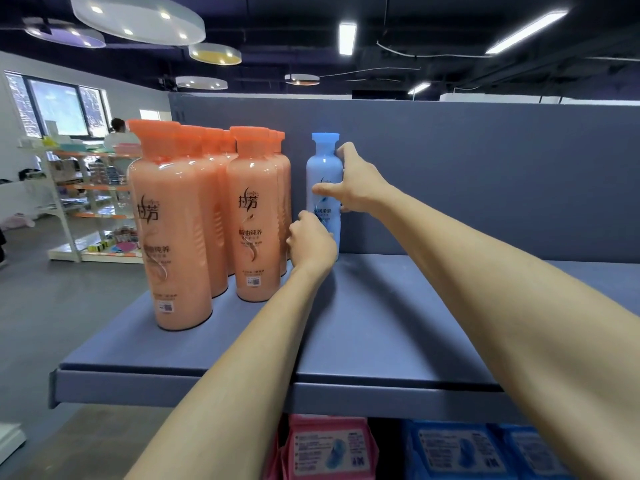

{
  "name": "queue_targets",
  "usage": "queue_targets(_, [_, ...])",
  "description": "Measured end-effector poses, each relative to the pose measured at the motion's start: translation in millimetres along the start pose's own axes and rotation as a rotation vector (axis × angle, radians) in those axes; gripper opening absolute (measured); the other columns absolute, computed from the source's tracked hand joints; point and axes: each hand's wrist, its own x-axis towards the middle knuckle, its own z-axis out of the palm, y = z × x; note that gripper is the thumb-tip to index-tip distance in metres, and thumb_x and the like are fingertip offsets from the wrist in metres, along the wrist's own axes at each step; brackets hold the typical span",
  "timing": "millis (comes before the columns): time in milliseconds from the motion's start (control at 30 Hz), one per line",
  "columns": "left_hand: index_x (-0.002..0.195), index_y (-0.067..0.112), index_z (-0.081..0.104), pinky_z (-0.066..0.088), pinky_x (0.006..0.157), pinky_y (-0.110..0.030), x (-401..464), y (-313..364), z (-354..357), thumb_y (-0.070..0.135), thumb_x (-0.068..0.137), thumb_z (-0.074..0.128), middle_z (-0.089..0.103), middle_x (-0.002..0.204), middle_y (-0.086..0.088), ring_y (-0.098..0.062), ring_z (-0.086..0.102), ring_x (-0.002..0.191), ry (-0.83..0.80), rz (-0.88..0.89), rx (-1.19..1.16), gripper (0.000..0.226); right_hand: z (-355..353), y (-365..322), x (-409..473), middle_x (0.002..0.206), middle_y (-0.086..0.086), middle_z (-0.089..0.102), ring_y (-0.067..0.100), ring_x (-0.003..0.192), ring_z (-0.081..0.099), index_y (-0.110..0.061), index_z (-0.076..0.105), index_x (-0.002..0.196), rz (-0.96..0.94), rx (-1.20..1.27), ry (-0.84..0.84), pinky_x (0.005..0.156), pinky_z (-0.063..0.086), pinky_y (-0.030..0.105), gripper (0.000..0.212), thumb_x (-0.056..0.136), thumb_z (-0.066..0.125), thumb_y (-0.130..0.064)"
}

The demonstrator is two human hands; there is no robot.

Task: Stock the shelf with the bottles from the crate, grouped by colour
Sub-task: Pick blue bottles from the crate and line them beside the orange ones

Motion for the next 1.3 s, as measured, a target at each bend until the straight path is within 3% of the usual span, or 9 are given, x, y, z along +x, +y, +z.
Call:
queue_targets(167, [0.120, -0.001, 0.049, 0.047, 0.090, -0.043, -11.1, 1.0, -5.4, 0.017, 0.093, 0.063, 0.056, 0.125, -0.019, -0.039, 0.055, 0.115, 0.010, -0.009, -0.037, 0.035, -3.8, -10.8, -8.2, 0.119, 0.013, 0.055, 0.028, 0.096, 0.060, -0.018, 0.033, 0.132, 0.035, -0.053, -0.013, 0.081, 0.059, 0.045, 0.063, 0.087, 0.071, -0.039])
queue_targets(233, [0.118, -0.001, 0.049, 0.046, 0.087, -0.041, -20.9, 4.1, -11.3, 0.018, 0.092, 0.064, 0.057, 0.124, -0.018, -0.039, 0.056, 0.113, 0.001, -0.004, -0.043, 0.035, -9.4, -16.1, -15.7, 0.120, 0.011, 0.052, 0.027, 0.089, 0.058, -0.017, 0.030, 0.141, 0.076, -0.104, -0.005, 0.077, 0.055, 0.040, 0.074, 0.085, 0.072, -0.044])
queue_targets(367, [0.115, 0.001, 0.050, 0.042, 0.076, -0.036, -46.1, 14.1, -31.0, 0.026, 0.088, 0.069, 0.058, 0.118, -0.015, -0.036, 0.057, 0.107, -0.025, 0.044, -0.062, 0.041, -23.4, -20.5, -41.7, 0.114, 0.008, 0.045, 0.027, 0.094, 0.058, -0.013, 0.025, 0.146, 0.123, -0.111, 0.027, 0.073, 0.049, 0.035, 0.094, 0.078, 0.079, -0.050])
queue_targets(533, [0.118, 0.004, 0.048, 0.044, 0.080, -0.037, -80.8, 27.6, -55.2, 0.032, 0.083, 0.073, 0.059, 0.117, -0.012, -0.033, 0.057, 0.107, -0.050, 0.106, -0.039, 0.051, -46.0, -22.9, -89.9, 0.117, 0.009, 0.056, 0.023, 0.096, 0.053, -0.015, 0.038, 0.139, 0.016, -0.145, 0.007, 0.079, 0.053, 0.038, 0.082, 0.077, 0.081, -0.047])
queue_targets(667, [0.114, 0.006, 0.047, 0.038, 0.072, -0.033, -102.1, 41.9, -79.5, 0.032, 0.081, 0.075, 0.059, 0.114, -0.011, -0.031, 0.056, 0.102, -0.047, 0.154, 0.017, 0.050, -77.6, -37.5, -117.0, 0.126, 0.011, 0.055, 0.025, 0.103, 0.055, -0.019, 0.041, 0.138, -0.045, -0.235, -0.041, 0.082, 0.051, 0.037, 0.076, 0.079, 0.078, -0.050])
queue_targets(867, [0.118, 0.007, 0.047, 0.052, 0.086, -0.046, -132.7, 85.0, -112.5, 0.034, 0.077, 0.078, 0.060, 0.109, -0.011, -0.033, 0.059, 0.105, 0.005, 0.199, -0.008, 0.058, -133.3, -76.0, -144.5, 0.120, 0.002, 0.060, 0.017, 0.097, 0.057, -0.022, 0.050, 0.129, -0.113, -0.139, -0.019, 0.059, 0.041, 0.021, 0.063, 0.080, 0.078, -0.048])
queue_targets(967, [0.118, 0.007, 0.047, 0.053, 0.086, -0.048, -153.3, 99.9, -119.3, 0.034, 0.076, 0.080, 0.060, 0.111, -0.012, -0.033, 0.059, 0.106, 0.025, 0.212, -0.008, 0.060, -153.5, -85.5, -171.9, 0.120, 0.002, 0.062, 0.018, 0.098, 0.059, -0.020, 0.052, 0.130, -0.158, -0.129, -0.013, 0.063, 0.043, 0.021, 0.061, 0.081, 0.078, -0.046])
queue_targets(1133, [0.115, 0.010, 0.051, 0.051, 0.080, -0.038, -213.6, 85.2, -107.4, 0.036, 0.073, 0.081, 0.062, 0.099, -0.007, -0.027, 0.061, 0.093, 0.043, 0.301, -0.006, 0.058, -166.2, -57.8, -236.0, 0.113, 0.000, 0.067, 0.015, 0.095, 0.063, -0.024, 0.059, 0.120, -0.201, -0.098, 0.005, 0.073, 0.050, 0.025, 0.052, 0.079, 0.078, -0.048])
queue_targets(1300, [0.123, 0.012, 0.047, 0.051, 0.082, -0.039, -252.5, 64.8, -91.6, 0.039, 0.072, 0.083, 0.061, 0.106, -0.006, -0.026, 0.062, 0.093, 0.042, 0.248, 0.006, 0.067, -163.0, -17.6, -278.5, 0.110, -0.004, 0.070, 0.004, 0.081, 0.063, -0.024, 0.061, 0.117, -0.109, -0.039, -0.069, 0.069, 0.055, 0.025, 0.050, 0.079, 0.077, -0.053])
